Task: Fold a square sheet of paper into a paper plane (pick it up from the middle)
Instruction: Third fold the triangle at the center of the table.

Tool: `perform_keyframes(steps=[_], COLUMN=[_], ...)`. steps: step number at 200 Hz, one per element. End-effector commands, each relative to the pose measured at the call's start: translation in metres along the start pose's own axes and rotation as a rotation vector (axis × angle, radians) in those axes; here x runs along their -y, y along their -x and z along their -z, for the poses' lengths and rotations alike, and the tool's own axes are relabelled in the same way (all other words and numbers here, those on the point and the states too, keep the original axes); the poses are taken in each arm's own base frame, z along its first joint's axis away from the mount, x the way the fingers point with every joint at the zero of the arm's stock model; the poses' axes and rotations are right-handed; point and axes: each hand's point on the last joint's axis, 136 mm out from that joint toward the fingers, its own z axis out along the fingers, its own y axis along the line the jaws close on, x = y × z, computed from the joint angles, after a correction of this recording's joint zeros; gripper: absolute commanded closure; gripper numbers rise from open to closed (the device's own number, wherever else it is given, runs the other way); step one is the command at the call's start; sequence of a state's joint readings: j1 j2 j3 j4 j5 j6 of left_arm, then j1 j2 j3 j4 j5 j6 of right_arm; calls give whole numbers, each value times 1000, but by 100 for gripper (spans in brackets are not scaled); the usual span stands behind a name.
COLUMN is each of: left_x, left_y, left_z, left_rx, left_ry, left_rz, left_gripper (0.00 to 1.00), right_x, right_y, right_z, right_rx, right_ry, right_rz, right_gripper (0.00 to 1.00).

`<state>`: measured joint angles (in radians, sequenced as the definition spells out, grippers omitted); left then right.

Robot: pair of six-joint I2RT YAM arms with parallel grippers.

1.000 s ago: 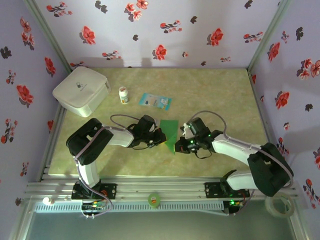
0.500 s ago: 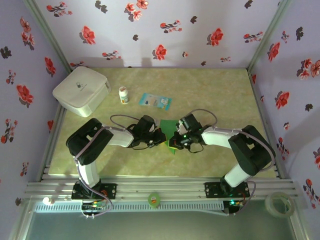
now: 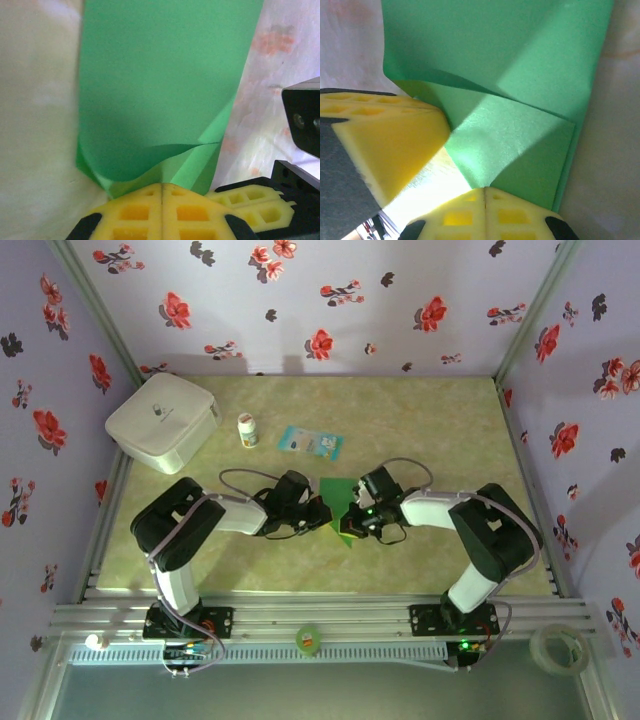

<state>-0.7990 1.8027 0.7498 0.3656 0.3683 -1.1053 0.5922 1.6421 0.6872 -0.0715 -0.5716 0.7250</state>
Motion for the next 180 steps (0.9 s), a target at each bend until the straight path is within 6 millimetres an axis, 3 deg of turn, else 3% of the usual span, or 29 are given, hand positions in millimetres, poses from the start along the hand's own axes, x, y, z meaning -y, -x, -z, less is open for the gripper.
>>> perform_keyframes(steps=[1,24,59,86,125,180], left_x=[17,18,19,16,-19,-68], left_y=[6,-1,-12,-8,9,37], left_z=[14,15,-1,-10,-12,4], left_rx=[46,17,-47,-37,35,82], left_ry=[-23,-10,-12,12,120,256], left_rz=[-59,-63,-61,-53,27,95], left_gripper=[94,94,96,96,97,97], right_x=[37,35,37,39,46,53], right_y=[-14,-13,-13,-14,-19,-24], right_z=[0,1,-1,-2,-3,-6], right_rx=[-32,-28,-37,-42,-55,-78], right_ry=[-120,-110,-108,-111,-131,-141], right_rz=[-27,-20,-19,-18,-20,-14], right_gripper=[99,99,99,99,99,100])
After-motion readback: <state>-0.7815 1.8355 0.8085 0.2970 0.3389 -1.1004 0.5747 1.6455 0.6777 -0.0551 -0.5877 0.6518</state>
